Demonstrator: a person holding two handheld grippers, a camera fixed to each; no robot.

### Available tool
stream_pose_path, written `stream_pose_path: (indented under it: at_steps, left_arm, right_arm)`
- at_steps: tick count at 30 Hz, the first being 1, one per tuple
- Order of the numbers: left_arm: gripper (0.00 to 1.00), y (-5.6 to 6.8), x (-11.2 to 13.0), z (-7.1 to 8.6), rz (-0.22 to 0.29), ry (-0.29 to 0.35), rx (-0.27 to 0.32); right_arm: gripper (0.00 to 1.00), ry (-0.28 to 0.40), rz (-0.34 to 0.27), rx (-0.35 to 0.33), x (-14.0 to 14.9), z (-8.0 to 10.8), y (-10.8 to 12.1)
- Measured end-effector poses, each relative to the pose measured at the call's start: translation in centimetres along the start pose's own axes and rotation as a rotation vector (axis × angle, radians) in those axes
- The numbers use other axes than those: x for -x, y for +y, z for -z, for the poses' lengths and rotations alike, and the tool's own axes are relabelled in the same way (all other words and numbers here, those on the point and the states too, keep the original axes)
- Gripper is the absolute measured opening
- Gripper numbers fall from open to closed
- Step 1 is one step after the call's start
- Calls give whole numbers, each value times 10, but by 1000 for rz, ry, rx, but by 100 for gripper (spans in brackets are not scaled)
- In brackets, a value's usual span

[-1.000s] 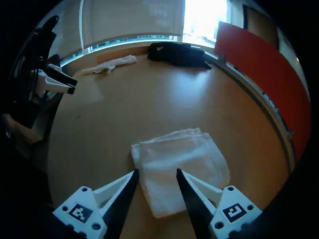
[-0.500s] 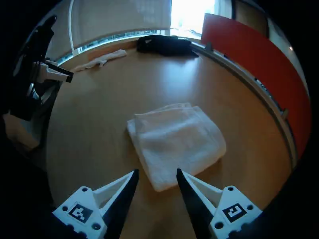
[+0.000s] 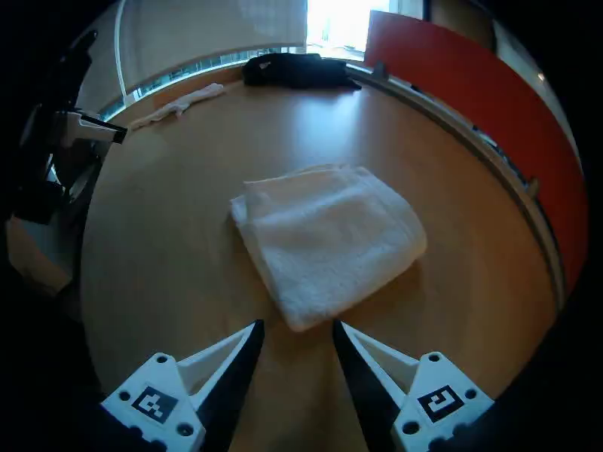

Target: Fold towel

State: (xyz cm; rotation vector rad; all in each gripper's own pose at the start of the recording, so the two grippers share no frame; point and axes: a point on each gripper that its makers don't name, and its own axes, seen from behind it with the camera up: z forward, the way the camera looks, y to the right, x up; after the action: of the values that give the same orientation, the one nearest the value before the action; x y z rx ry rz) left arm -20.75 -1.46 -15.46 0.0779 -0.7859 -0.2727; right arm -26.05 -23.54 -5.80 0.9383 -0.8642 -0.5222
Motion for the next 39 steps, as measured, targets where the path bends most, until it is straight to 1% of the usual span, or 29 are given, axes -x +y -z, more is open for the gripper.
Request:
stream_pose_path:
  at_steps: [4, 7, 10, 15, 18, 21, 25, 30, 35, 39]
  left_arm:
    - [91, 0, 1, 0, -1, -2, 0]
    - [91, 0, 2, 0, -2, -4, 0]
    - [91, 1, 4, 0, -2, -5, 2]
    - [91, 2, 4, 1, -3, -6, 3]
    - [91, 1, 4, 1, -3, -5, 2]
    - [91, 1, 3, 1, -3, -5, 2]
    - [91, 1, 3, 1, -5, -7, 4]
    - [91, 4, 2, 0, -14, -8, 8]
    - [91, 7, -2, -1, -17, -3, 16]
    - [91, 9, -7, -1, -21, 6, 23]
  right_arm:
    - [67, 0, -8, 6, 1, -3, 1]
    - [62, 2, -20, 11, 0, -5, 2]
    - [50, 7, -36, 12, -1, -6, 3]
    - [27, 13, -59, 10, -2, -7, 3]
    - [15, 15, -64, 6, -1, -7, 3]
    - [8, 19, -66, 7, -1, -7, 4]
    - [4, 24, -58, 14, -2, -6, 5]
    - [3, 39, -41, 30, -9, 0, 10]
    - [3, 84, -25, 52, -32, 16, 19]
    - [3, 128, -4, 71, -58, 32, 29]
